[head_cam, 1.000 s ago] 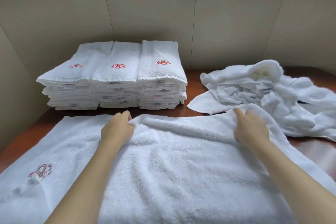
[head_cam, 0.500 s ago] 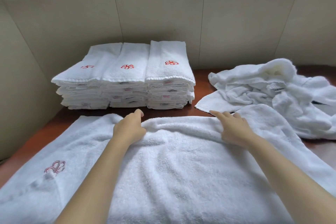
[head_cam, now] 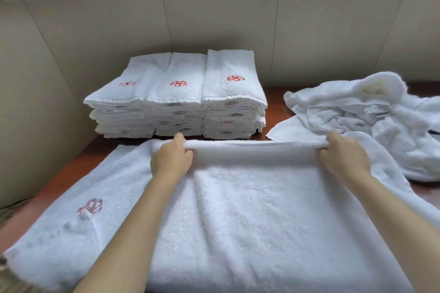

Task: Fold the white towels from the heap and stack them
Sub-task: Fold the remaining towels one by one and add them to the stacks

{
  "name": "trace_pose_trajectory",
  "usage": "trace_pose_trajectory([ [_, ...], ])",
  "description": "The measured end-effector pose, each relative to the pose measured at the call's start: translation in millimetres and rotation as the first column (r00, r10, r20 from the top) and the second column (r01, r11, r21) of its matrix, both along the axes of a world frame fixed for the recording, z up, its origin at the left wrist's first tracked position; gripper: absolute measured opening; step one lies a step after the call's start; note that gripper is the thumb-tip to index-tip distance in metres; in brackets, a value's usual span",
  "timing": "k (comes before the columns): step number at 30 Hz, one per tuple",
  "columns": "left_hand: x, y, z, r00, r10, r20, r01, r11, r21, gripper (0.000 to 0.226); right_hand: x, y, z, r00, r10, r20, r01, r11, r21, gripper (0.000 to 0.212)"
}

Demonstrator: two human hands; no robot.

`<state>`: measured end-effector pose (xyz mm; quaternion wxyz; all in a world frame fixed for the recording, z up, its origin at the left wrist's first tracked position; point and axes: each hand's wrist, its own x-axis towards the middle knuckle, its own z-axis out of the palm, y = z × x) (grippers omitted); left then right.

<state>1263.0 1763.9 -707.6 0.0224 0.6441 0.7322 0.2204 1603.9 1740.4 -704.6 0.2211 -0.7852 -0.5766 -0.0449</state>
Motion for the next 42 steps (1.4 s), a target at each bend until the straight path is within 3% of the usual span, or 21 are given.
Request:
trace_pose_trajectory([
  [3,-8.2,1.9,4.0,0.991,-0.006,0.136,-0.003,0.998,0.066,0.017,2.5,-1.4,7.8,0.997,-0.016,-0.072,0.032,0.972,0.232,0.013],
  [6,-18.4,2.0,3.1,0.971,-0.075,0.227,0.054,0.994,0.098,0.024,0.8,-3.3,11.7,0.98,0.035,-0.197,0.029,0.949,0.314,0.017],
  [11,-31.9,-3.3,-12.8,0.975,-0.092,0.201,0.109,0.992,-0.072,0.039,7.5,-0.5,1.7,0.962,-0.054,-0.269,0.082,0.992,0.095,0.026],
  [14,-47.1,-5.2,-20.9,0.996,0.004,0.088,0.009,0.989,-0.145,0.035,13.2,-7.3,-11.5,0.965,-0.101,-0.24,0.095,0.995,-0.039,0.022],
  [17,-62.1,-6.2,-22.8,0.99,0.133,-0.048,-0.138,0.984,-0.115,0.034,16.3,-11.7,-12.2,0.959,-0.136,-0.247,0.138,0.99,-0.01,0.012],
  [22,-73.8,-9.0,-18.2,0.938,0.31,-0.154,-0.327,0.939,-0.103,0.054,23.2,-8.2,-11.6,0.944,-0.195,-0.267,0.215,0.975,0.047,0.015],
  [27,-78.9,-9.9,-13.9,0.925,0.369,-0.087,-0.374,0.926,-0.046,0.049,16.0,-8.8,-10.2,0.921,-0.201,-0.334,0.239,0.968,0.075,0.009],
  [30,-79.5,-13.4,-8.1,0.914,0.404,-0.038,-0.403,0.915,0.038,0.037,3.1,-11.9,-2.0,0.952,-0.225,-0.207,0.221,0.974,-0.042,0.02],
  [33,-74.3,-18.4,1.6,0.94,0.339,-0.048,-0.32,0.92,0.226,0.022,-25.4,-19.0,11.8,0.984,-0.172,0.043,0.177,0.961,-0.212,0.021],
  [35,-67.4,-23.4,9.4,0.971,0.201,-0.128,-0.134,0.904,0.406,0.005,-48.1,-21.3,15.1,0.989,-0.076,0.129,0.108,0.96,-0.259,0.019],
  [37,-60.4,-27.7,15.5,0.966,0.049,-0.252,0.087,0.86,0.502,0.021,-72.1,-22.9,11.3,0.982,0.039,0.183,0.007,0.969,-0.248,0.018],
  [39,-56.2,-31.3,18.0,0.935,-0.106,-0.338,0.268,0.836,0.48,0.03,-94.5,-24.4,6.7,0.936,0.167,0.309,-0.115,0.977,-0.179,0.02],
  [42,-46.6,-36.7,13.5,0.925,-0.192,-0.327,0.315,0.87,0.38,0.041,-118.5,-20.9,-9.0,0.82,0.417,0.391,-0.403,0.907,-0.122,0.03],
])
